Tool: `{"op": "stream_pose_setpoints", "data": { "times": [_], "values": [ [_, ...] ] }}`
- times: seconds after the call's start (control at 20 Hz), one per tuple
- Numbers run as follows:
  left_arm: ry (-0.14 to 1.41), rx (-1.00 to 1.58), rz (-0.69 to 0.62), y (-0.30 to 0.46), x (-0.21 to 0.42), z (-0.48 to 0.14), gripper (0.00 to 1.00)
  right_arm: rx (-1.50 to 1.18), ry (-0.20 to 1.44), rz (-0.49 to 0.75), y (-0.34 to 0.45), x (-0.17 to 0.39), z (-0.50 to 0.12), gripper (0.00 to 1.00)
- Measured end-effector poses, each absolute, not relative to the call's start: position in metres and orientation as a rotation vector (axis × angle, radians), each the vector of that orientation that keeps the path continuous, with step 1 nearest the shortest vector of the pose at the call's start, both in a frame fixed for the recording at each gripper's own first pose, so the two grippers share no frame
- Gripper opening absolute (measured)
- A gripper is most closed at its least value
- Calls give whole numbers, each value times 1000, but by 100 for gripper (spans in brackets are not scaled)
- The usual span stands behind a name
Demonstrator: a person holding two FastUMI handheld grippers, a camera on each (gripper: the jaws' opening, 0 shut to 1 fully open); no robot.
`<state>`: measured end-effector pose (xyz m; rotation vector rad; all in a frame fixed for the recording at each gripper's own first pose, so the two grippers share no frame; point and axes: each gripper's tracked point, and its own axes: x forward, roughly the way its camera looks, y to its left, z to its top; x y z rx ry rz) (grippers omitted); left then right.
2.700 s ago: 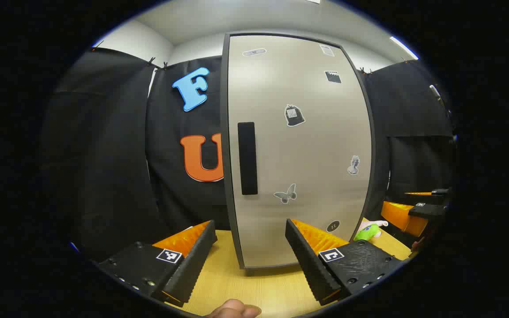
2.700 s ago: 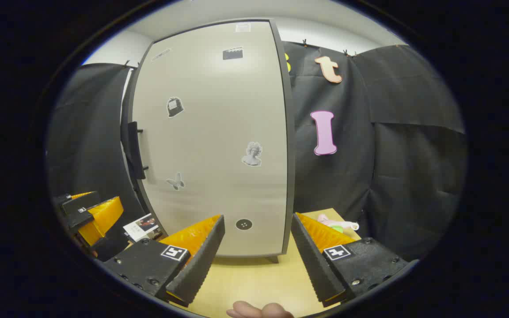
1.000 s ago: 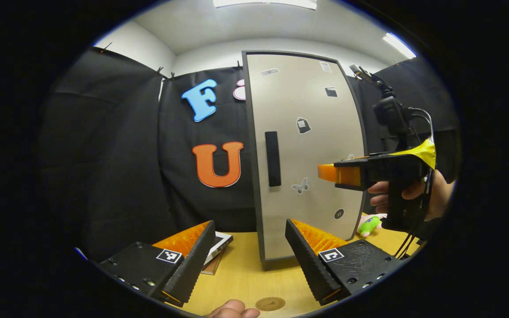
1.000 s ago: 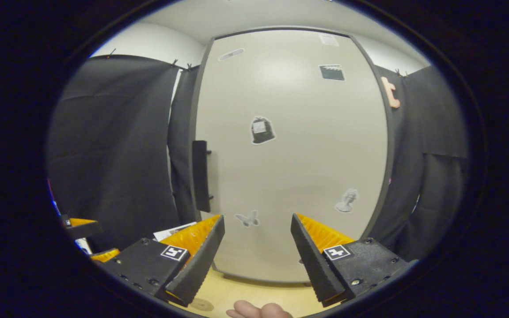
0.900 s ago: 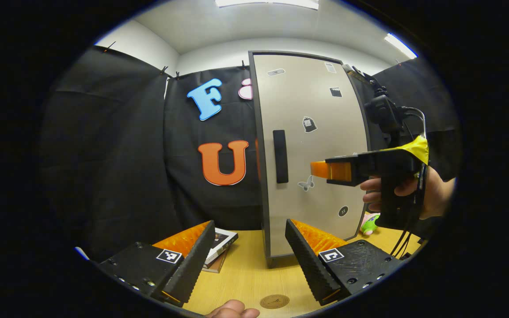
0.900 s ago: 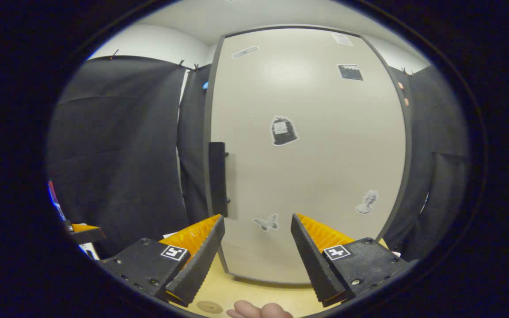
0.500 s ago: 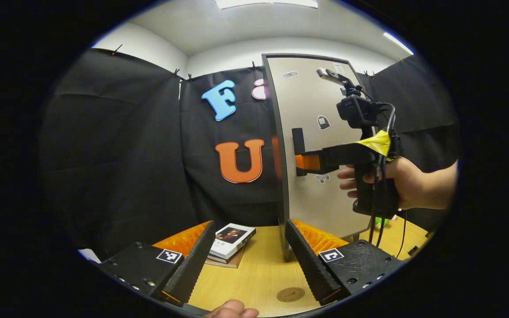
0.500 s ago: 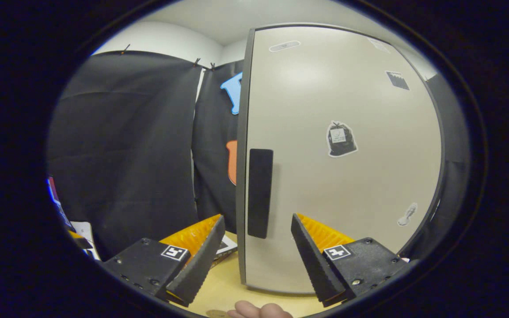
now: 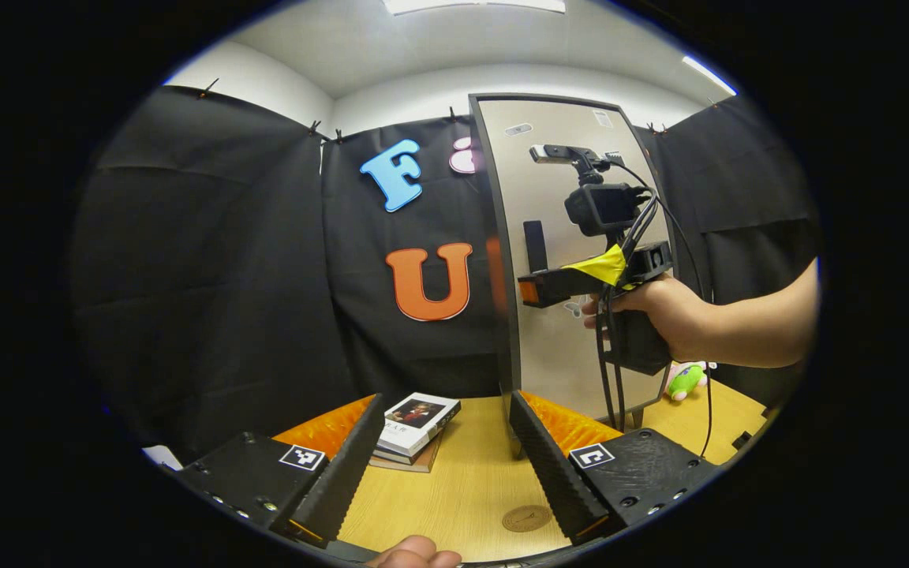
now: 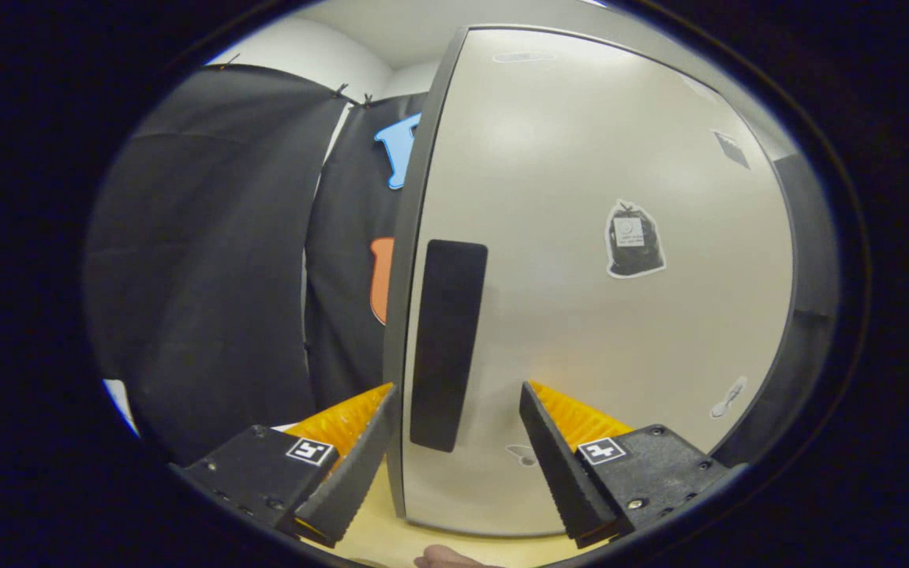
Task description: Open the cabinet door with the right hand, grasp the bottle in the cabinet with the left hand and place it on the coaster, then close the cabinet door with the right hand.
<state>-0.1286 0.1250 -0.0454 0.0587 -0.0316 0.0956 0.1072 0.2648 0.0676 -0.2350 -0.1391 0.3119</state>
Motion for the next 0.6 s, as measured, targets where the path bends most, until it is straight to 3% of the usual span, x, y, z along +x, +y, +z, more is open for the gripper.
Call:
{"op": "stream_pose_setpoints", "data": {
  "times": [0.15,0.25,0.3,0.4,0.6],
  "values": [
    [-17,43,101,129,-128,-54,96,-254,-127,304,267,111,64,92],
    [-14,37,97,129,-127,-57,97,-293,-119,291,268,115,60,82],
    [-14,40,99,131,-127,-57,97,-300,-113,305,271,115,58,61],
    [-4,54,113,136,-128,-62,97,-281,-114,292,270,115,58,37],
    [7,44,114,141,-129,-70,97,-257,-88,305,270,115,58,27]
  ]
}}
